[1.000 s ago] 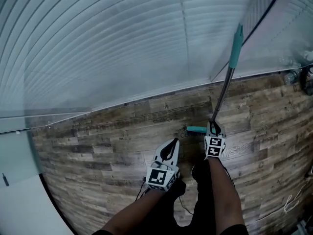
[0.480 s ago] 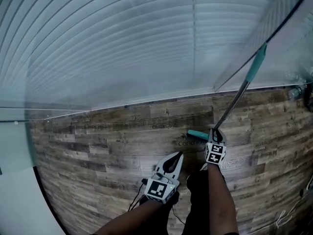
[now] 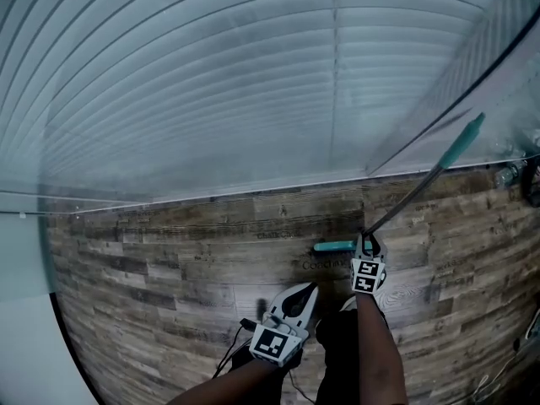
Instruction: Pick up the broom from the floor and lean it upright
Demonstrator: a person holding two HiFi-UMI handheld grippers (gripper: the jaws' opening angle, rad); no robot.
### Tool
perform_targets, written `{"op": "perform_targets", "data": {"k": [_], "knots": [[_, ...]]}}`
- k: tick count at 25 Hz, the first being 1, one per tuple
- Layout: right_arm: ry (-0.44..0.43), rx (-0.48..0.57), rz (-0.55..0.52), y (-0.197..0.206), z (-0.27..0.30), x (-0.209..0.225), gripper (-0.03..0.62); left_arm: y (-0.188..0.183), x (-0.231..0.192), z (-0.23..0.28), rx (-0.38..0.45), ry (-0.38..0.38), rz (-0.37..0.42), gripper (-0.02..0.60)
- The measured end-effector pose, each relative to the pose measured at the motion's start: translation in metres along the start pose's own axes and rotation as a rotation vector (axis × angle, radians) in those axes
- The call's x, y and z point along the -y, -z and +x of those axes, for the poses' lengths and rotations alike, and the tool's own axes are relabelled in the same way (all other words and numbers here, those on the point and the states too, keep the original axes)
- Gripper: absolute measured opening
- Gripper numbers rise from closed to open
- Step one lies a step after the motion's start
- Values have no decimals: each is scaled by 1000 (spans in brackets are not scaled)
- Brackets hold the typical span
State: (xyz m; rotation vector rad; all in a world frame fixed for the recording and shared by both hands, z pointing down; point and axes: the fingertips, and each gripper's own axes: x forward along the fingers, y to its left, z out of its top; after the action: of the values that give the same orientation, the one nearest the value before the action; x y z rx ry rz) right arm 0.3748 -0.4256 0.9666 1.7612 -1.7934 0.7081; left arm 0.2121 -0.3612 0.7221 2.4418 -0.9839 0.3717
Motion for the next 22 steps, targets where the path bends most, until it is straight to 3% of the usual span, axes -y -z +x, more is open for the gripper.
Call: {"op": "perform_targets", "data": {"k": [5, 9, 16, 22], "knots": [[-44, -5, -115, -9, 4, -12, 103, 4, -9, 0, -40, -26, -60, 20], [-80, -5, -207, -22, 9, -20, 103, 8, -10, -4, -37, -27, -38, 20], [-90, -27, -187, -29, 31, -12, 103, 10, -17, -3, -28, -42, -46, 20], [-101, -27, -238, -35, 40, -12, 103, 16, -26, -4, -19, -49, -64, 20]]}}
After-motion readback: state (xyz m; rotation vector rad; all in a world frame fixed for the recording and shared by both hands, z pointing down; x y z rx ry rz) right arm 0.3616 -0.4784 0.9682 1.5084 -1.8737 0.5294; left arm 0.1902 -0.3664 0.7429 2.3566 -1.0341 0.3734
